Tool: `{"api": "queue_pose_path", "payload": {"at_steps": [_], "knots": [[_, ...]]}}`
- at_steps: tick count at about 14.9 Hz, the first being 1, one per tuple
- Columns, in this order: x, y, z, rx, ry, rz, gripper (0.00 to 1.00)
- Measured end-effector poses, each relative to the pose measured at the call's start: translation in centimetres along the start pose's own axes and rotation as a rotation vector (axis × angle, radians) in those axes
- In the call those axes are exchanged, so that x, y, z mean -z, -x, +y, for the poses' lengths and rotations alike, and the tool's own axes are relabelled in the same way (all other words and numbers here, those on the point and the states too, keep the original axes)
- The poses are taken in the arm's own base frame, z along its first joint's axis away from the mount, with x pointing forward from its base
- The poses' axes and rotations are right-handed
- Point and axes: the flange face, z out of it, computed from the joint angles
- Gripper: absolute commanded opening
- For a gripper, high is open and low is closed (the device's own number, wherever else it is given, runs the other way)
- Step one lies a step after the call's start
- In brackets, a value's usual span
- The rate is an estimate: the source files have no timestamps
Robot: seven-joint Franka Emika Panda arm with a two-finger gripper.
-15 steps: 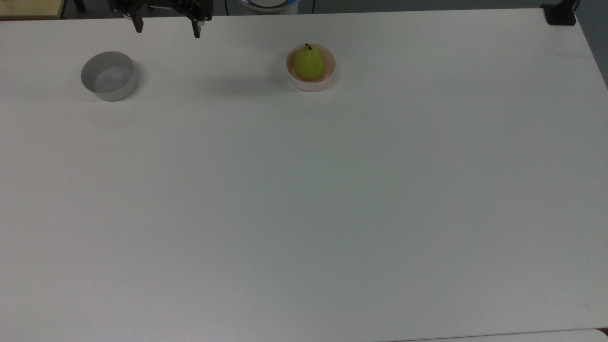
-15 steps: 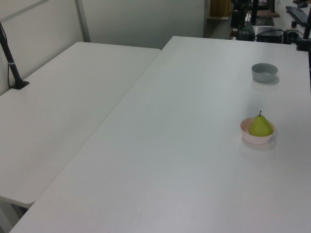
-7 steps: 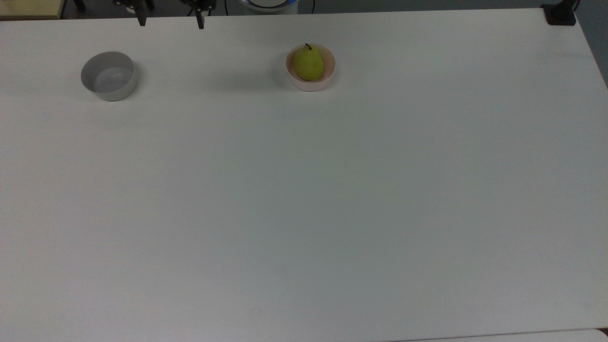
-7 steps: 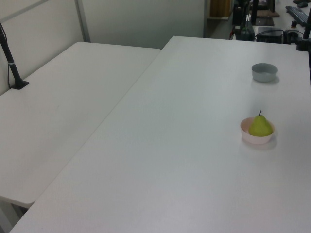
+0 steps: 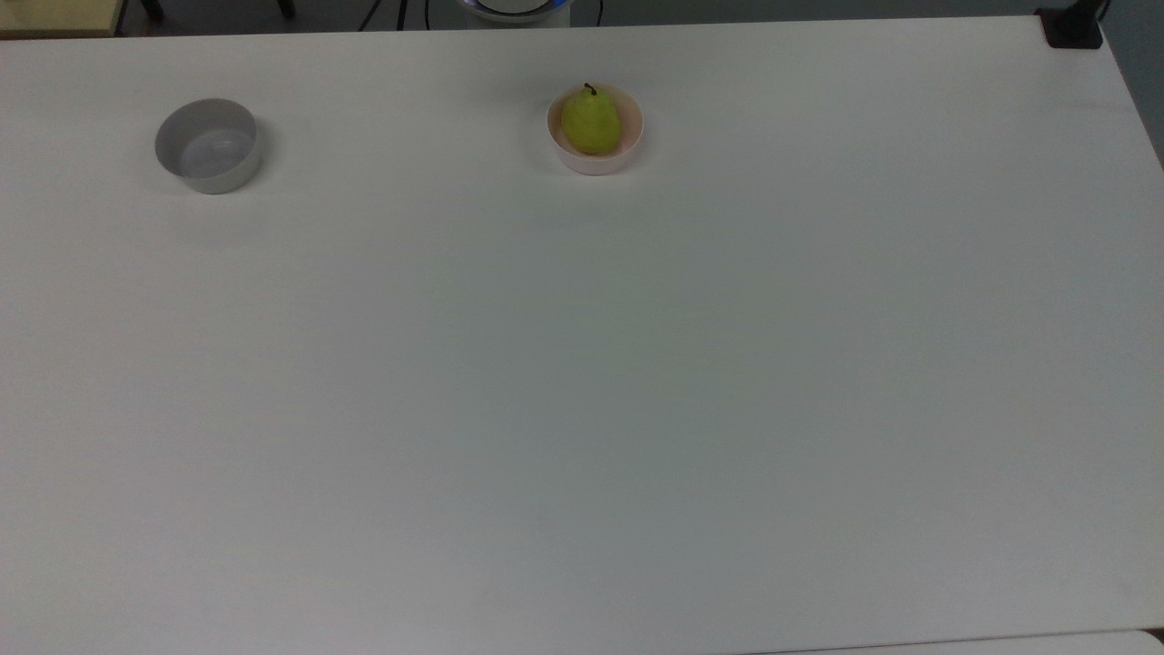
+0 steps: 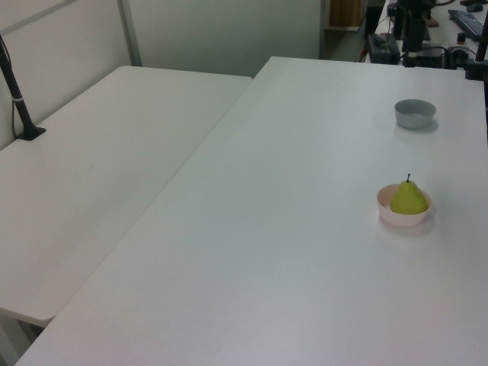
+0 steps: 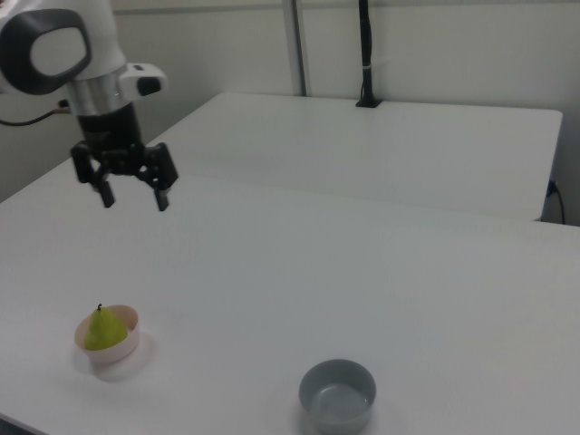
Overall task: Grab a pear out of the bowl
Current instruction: 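Move the gripper over the pink bowl holding the pear, then lower the open gripper around the pear and close it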
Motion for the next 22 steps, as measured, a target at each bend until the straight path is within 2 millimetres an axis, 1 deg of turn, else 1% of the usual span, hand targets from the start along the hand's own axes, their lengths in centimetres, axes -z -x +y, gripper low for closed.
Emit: {"api": "queue_pose_path", "payload": {"at_steps": [1,2,4,5,6,7,10,13,15,18,19,22], "knots": [[-0.3,0.9,-1.5,0.039,-0.008,-0.003,1.0],[-0.7,1.3,-2.4,0.069,-0.01,-0.01,1.0],[-1.9,1.4,-4.3,0.138,-0.008,-0.033,1.0],[-3.0,1.2,-5.6,0.182,-0.002,-0.056,1.0],[-3.7,1.2,-6.4,0.208,0.005,-0.073,1.0],[-5.1,1.3,-7.5,0.259,0.022,-0.105,1.0],[-8.5,1.3,-10.0,0.349,0.036,-0.122,1.0],[-11.5,1.4,-10.8,0.395,0.035,-0.123,1.0],[-14.1,1.3,-11.6,0.414,0.038,-0.135,1.0],[-17.5,0.2,-12.3,0.429,0.052,-0.162,1.0],[-19.0,-0.1,-12.8,0.439,0.057,-0.174,1.0],[-21.5,-0.2,-14.0,0.466,0.065,-0.212,1.0]]}}
